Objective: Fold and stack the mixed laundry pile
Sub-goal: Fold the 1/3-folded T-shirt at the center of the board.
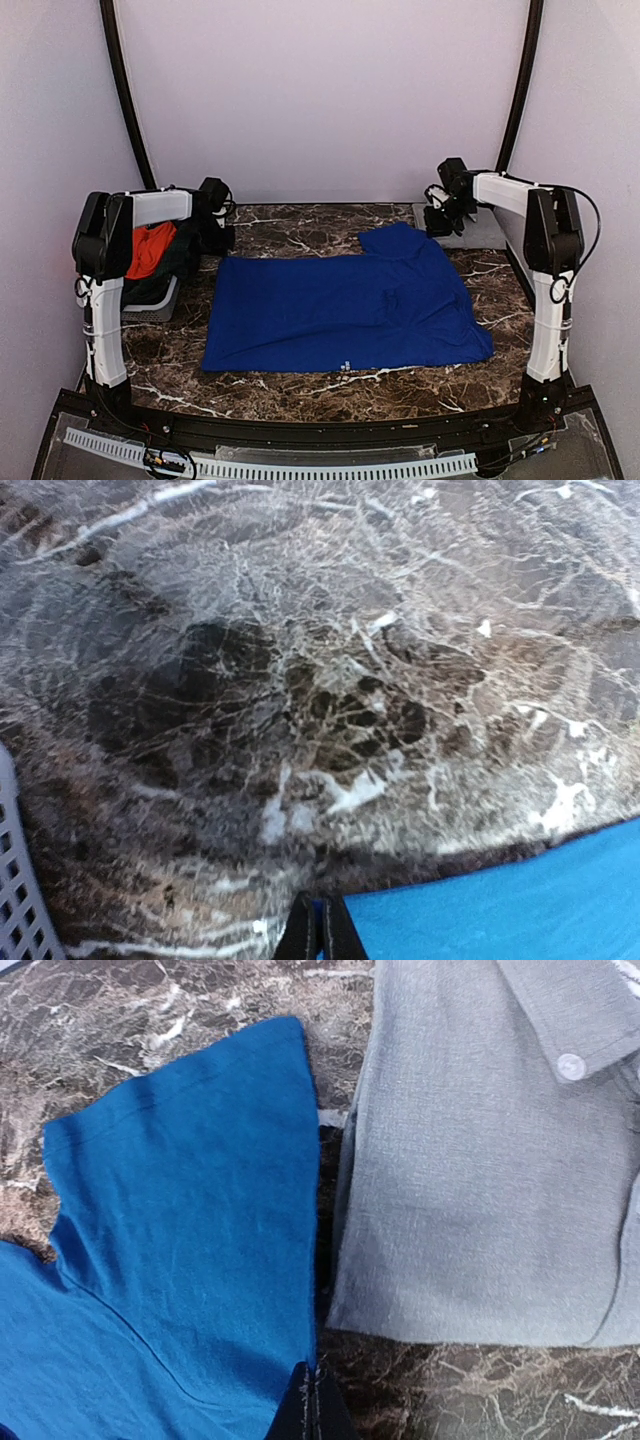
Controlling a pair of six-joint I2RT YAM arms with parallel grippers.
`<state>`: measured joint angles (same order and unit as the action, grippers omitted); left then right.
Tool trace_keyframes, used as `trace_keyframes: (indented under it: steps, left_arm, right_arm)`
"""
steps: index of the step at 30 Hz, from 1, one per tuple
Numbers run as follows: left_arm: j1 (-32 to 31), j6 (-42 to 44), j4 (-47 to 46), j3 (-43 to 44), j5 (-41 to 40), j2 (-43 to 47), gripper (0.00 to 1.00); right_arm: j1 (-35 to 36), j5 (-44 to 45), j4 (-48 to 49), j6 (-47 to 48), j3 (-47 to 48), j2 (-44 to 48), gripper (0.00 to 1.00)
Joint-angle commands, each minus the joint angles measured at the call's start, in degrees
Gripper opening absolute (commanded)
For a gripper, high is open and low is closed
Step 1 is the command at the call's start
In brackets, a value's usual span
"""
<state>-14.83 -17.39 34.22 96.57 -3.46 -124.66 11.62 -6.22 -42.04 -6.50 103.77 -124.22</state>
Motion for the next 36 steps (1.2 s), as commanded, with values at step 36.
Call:
trace_keyframes:
  steps: [36]
  left_arm:
    - [-7.27,5.01,-0.12,-37.13,-4.71,44.28,0.00]
  right_arm:
    - [-0.23,-0.78,7.45,-4.86,-35.76,35.07,0.00]
